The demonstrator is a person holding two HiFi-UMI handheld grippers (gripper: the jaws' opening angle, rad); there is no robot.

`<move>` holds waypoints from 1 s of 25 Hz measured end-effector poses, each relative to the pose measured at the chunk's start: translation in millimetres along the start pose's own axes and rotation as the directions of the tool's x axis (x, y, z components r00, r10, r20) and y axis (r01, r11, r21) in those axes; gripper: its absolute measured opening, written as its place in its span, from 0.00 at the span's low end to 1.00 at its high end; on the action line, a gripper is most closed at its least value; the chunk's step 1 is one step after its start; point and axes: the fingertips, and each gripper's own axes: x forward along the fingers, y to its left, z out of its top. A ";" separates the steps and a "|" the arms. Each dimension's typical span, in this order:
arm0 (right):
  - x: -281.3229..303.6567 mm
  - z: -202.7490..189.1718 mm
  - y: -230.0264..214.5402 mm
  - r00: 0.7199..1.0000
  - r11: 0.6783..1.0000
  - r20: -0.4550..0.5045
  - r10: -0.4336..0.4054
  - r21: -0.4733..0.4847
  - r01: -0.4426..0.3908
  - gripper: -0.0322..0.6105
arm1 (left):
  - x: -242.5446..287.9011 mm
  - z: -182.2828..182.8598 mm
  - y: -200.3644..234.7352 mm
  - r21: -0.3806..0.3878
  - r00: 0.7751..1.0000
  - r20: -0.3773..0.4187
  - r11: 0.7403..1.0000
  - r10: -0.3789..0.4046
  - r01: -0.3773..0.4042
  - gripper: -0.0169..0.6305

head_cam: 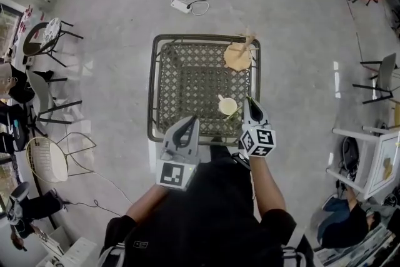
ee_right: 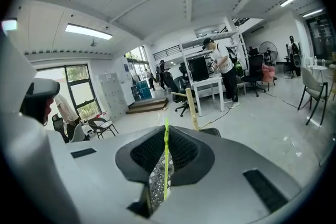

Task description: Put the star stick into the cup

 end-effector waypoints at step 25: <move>105.5 -90.3 -46.8 0.964 0.994 -0.246 0.101 0.060 -0.089 0.08 | 59.8 -5.9 6.1 -0.037 0.993 -0.052 0.994 0.102 -0.104 0.05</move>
